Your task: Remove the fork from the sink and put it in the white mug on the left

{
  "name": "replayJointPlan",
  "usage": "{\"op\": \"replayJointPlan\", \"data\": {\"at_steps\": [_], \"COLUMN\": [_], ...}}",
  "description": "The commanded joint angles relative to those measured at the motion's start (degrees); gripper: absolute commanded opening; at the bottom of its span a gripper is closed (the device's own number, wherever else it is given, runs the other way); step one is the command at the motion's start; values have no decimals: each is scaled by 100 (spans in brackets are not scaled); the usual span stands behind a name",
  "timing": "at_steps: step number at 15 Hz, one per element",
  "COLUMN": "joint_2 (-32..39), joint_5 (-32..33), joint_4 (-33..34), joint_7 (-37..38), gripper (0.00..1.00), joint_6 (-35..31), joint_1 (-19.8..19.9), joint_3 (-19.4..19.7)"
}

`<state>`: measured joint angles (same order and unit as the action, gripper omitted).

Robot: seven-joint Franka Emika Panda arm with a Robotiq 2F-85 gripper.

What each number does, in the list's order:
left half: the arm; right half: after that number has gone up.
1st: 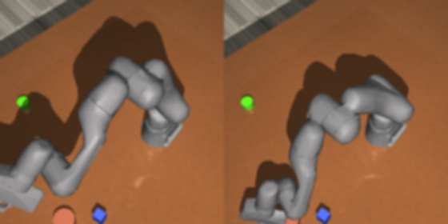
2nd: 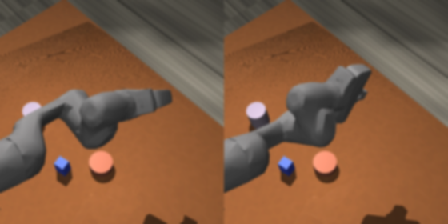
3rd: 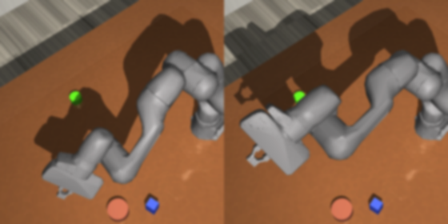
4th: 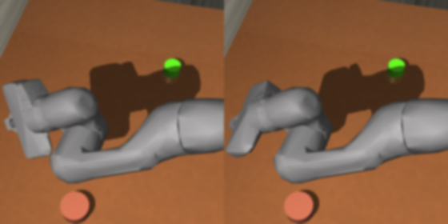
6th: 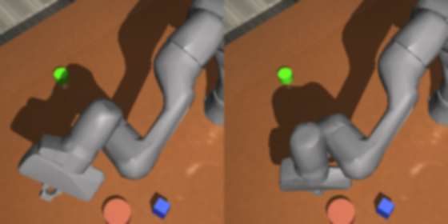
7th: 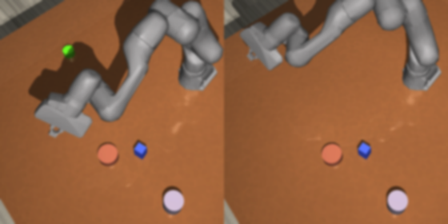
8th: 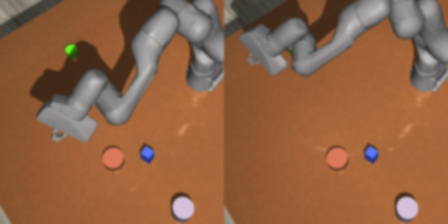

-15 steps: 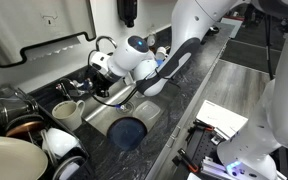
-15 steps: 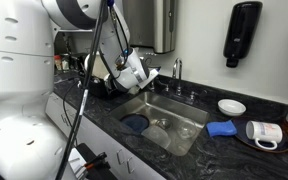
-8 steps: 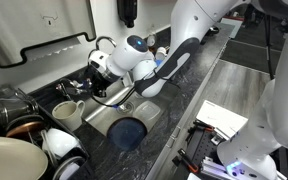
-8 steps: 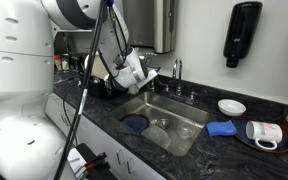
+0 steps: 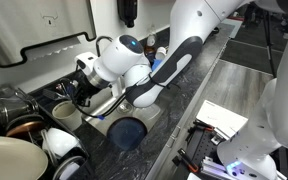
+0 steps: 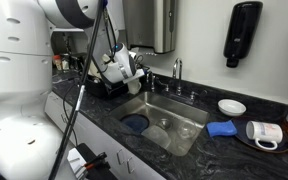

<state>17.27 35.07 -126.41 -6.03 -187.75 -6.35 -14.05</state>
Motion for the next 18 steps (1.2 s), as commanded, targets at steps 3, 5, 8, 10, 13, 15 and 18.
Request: {"op": "replayJointPlan", "data": {"at_steps": [3, 5, 8, 10, 13, 15, 18], "joint_2": [-524, -483, -72, 270, 791, 1067, 1296], "joint_5": [-614, -537, -808, -500, -156, 190, 386], "joint_4": [-138, -16, 258, 481, 865, 1294, 1523], "joint_7": [96, -12, -634, -628, -648, -561, -540], "gripper": [4, 4, 4, 4, 4, 4, 4], "joint_6": [196, -8, -512, -889, -1303, -1059, -1040], "joint_1": [-344, -417, -248, -93, 147, 539, 748], "joint_3": [202, 396, 324, 256, 61, -421, -725]}}
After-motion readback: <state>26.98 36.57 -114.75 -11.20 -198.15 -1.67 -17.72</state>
